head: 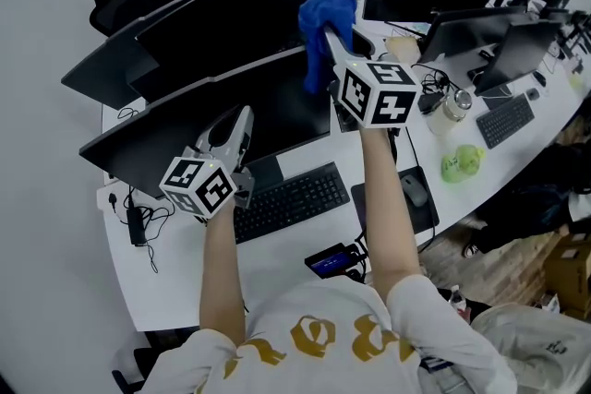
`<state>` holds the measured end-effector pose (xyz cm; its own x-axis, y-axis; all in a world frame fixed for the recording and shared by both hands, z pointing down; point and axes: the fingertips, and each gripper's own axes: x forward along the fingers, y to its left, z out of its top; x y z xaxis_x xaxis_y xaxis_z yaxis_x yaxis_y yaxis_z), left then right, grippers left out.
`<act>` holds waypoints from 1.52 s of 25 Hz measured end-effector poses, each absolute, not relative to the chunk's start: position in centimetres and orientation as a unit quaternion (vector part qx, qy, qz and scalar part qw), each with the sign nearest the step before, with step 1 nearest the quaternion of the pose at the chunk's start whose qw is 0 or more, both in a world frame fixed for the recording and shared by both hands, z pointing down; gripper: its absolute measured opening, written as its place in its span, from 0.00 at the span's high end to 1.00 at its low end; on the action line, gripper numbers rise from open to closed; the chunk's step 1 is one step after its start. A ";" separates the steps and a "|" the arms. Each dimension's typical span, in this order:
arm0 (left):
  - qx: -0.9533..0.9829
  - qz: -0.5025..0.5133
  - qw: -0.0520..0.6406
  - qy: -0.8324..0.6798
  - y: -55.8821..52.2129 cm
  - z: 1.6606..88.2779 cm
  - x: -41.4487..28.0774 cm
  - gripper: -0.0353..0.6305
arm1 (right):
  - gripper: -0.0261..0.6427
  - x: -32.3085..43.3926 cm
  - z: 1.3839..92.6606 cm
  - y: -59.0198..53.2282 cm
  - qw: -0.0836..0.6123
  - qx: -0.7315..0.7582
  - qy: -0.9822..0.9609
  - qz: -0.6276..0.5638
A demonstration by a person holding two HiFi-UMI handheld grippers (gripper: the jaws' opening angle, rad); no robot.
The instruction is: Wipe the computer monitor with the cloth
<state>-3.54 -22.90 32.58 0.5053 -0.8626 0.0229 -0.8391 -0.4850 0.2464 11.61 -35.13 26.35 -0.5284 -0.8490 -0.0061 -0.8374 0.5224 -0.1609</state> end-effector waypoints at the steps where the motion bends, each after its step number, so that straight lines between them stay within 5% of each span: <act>1: 0.859 -0.051 0.114 -0.496 -22.9 32.6 -3.7 0.95 | 0.80 11.6 26.4 -35.1 0.045 -0.483 0.872 -0.072; 38: 0.861 -0.018 0.150 -0.486 -23.7 37.1 -2.2 0.95 | 0.81 13.7 39.1 -35.0 0.037 -0.466 0.860 -0.204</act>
